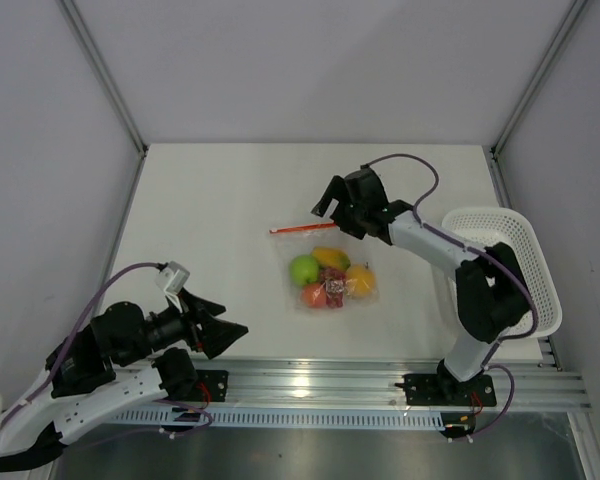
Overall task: Place the food in the zip-top bag and seal the zipper
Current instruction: Reset both arms
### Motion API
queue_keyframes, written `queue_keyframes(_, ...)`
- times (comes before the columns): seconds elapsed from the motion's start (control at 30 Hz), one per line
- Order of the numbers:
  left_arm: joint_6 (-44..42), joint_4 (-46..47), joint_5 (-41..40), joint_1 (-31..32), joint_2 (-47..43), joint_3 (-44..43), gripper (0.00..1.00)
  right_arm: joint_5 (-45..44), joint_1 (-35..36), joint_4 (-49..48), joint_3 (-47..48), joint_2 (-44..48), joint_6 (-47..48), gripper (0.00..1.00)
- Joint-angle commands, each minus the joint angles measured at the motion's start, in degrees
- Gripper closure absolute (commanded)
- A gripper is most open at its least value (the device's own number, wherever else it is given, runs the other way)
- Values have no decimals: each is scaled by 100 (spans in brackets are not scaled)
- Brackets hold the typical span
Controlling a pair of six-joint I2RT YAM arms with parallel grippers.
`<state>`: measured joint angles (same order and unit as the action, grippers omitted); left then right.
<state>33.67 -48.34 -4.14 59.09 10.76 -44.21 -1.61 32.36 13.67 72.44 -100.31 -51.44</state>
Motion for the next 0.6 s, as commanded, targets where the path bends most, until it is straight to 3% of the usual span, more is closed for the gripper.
queue_keyframes(0.0, 131, 403, 142, 6, 127, 193, 0, -471, 305, 302, 113, 942, 854, 1)
queue_keyframes(0.1, 122, 719, 142, 6, 259, 368, 0, -831, 525, 495, -325, 1759, 1188, 1)
queue_keyframes(0.2, 105, 1246, 194, 6, 487, 614, 1, -1867, 1017, 952, -634, 2565, 1399, 1)
queue_keyframes(0.43, -45, 2468, 317, -169, 1401, 703, 1, -2581, 1527, 1744, -2152, 4228, 620, 1)
queue_keyframes(0.57, 252, 3320, 1299, -1194, 2042, 869, 1, -2643, 1817, 1621, -2952, 5371, 521, 1)
